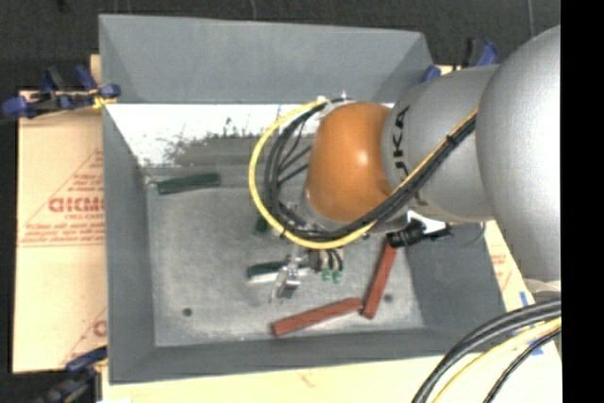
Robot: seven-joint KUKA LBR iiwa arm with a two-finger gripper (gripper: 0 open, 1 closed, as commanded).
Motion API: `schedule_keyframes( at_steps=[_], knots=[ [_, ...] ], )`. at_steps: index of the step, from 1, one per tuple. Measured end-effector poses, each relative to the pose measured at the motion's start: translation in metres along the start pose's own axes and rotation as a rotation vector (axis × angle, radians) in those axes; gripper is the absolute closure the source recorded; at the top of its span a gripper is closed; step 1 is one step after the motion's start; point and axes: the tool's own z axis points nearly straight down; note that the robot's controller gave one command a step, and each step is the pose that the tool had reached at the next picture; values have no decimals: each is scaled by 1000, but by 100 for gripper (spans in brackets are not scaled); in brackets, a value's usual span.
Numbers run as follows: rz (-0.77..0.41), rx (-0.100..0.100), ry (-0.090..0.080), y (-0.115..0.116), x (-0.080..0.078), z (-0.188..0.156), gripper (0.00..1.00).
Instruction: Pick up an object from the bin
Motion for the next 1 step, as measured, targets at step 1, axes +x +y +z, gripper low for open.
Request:
schedule_keyframes(
  at_steps=[1],
  knots=[
    [115, -2, -4, 2, -5, -1, 0]
  ],
)
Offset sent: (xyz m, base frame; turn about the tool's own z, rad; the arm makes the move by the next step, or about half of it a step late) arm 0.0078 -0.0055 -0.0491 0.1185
